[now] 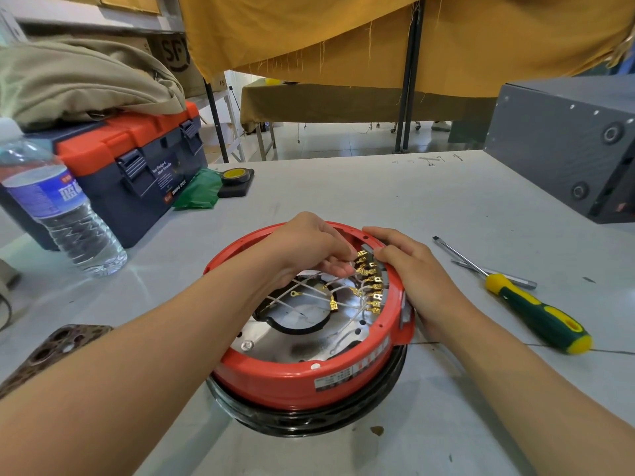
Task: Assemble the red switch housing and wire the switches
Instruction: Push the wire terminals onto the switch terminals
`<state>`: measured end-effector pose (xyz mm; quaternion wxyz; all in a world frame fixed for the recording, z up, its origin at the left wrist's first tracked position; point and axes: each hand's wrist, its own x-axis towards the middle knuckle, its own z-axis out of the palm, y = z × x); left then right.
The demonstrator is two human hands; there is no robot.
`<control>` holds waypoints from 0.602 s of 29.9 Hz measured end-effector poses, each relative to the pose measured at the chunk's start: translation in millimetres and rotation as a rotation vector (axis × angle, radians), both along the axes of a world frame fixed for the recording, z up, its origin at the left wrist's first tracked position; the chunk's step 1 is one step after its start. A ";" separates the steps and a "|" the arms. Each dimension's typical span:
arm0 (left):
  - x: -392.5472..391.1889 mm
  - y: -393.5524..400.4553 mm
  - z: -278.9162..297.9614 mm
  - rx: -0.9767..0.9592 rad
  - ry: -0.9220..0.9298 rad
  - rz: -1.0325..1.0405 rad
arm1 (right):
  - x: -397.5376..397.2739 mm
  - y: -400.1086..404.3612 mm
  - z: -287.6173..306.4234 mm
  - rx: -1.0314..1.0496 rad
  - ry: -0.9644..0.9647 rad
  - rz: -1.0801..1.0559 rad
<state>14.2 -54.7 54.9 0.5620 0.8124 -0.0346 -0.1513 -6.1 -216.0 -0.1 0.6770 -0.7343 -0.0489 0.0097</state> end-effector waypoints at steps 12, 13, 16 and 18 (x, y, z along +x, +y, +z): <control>1.1 -4.4 0.8 0.025 -0.009 0.008 | -2.5 -0.2 -0.2 -0.029 0.015 0.014; 1.1 -4.1 -0.5 0.014 -0.012 0.014 | -2.8 0.0 0.1 -0.031 0.020 0.017; 1.0 -5.0 -3.3 0.007 -0.032 0.018 | -2.9 -0.8 0.3 -0.030 0.019 0.020; 0.5 -5.7 -3.5 0.018 -0.046 0.011 | -2.8 -0.6 0.5 -0.035 0.016 0.017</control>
